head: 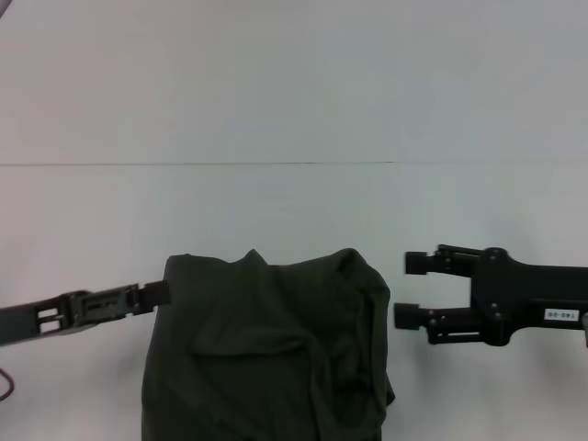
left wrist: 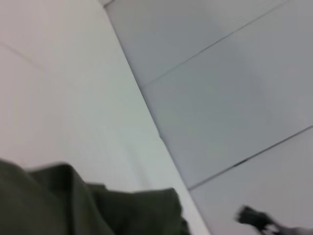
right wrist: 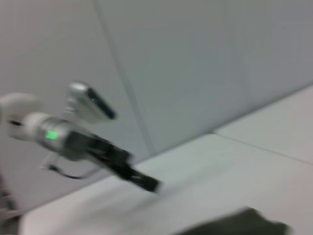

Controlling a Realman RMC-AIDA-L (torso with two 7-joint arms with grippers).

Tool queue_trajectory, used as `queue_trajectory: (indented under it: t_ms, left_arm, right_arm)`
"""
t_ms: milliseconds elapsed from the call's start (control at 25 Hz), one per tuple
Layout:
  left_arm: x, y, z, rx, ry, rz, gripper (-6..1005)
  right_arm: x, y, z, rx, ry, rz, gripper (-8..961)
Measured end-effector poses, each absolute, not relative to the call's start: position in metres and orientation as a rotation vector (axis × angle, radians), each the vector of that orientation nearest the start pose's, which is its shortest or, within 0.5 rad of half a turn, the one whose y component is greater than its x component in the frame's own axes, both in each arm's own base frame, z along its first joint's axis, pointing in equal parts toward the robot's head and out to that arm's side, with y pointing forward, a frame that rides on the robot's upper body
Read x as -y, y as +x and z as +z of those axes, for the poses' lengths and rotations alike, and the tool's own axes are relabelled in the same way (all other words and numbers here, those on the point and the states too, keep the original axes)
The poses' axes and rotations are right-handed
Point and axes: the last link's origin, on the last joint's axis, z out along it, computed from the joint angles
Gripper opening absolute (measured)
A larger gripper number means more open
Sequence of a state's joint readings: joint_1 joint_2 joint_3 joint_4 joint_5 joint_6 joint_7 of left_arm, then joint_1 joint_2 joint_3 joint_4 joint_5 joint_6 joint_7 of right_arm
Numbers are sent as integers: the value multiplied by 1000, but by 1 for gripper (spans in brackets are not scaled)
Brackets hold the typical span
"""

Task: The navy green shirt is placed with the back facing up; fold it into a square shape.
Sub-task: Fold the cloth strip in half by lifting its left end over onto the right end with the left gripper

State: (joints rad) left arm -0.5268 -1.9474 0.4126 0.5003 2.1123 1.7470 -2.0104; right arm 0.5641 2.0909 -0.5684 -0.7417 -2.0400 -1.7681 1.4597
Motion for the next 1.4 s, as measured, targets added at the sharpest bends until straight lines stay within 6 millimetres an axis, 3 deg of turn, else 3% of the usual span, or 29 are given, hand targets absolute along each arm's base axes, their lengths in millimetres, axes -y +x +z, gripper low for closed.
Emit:
queue_trajectory:
  t_ms: [200, 440, 640, 1080, 1400]
  left_arm:
    - [-291, -311, 54, 1403, -2510, -919, 921]
    - [-276, -321, 48, 1249, -2561, -866, 903]
    - [-273, -322, 44, 1245, -2571, -854, 895]
    - [-277, -315, 39, 1254, -2600, -862, 879]
    - [-286, -305, 34, 1321, -2605, -878, 868]
  right_arm:
    - [-335, 198, 6, -454, -2963, 870, 905]
    - [-360, 182, -32, -493, -3003, 628, 902]
    - [-363, 194, -54, -530, -2989, 457, 900]
    - [-361, 253, -48, -708, -2771, 331, 900]
    - [-360, 265, -45, -734, -2713, 312, 900]
